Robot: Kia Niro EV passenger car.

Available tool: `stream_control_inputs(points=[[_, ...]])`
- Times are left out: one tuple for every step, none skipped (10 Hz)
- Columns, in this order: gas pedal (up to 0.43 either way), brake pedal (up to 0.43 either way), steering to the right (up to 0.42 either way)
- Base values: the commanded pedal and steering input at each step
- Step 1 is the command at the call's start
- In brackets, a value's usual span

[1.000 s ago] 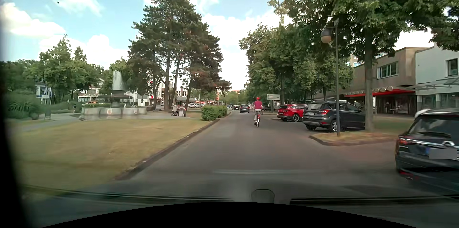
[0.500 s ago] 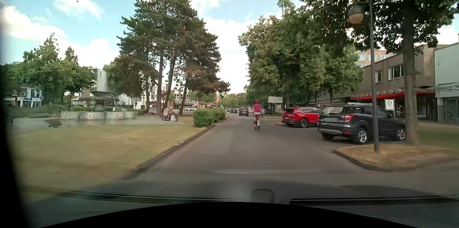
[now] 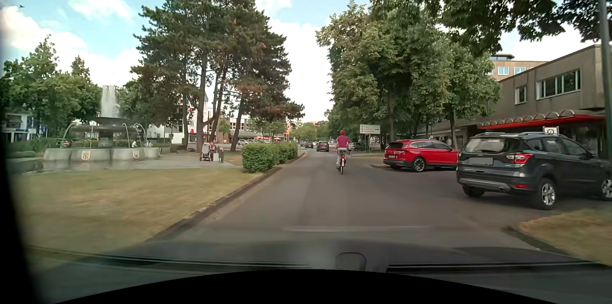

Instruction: Follow the waypoints while adhering to traffic rules and regulations

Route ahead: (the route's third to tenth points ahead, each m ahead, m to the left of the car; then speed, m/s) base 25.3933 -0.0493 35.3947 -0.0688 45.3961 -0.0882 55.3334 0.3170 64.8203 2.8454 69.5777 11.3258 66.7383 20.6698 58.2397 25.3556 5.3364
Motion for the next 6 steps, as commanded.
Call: stream_control_inputs(points=[[0.110, 0.006, 0.007], [0.098, 0.006, 0.007], [0.079, 0.006, 0.007], [0.067, 0.006, 0.007], [0.059, 0.006, 0.006], [0.059, 0.006, 0.005]])
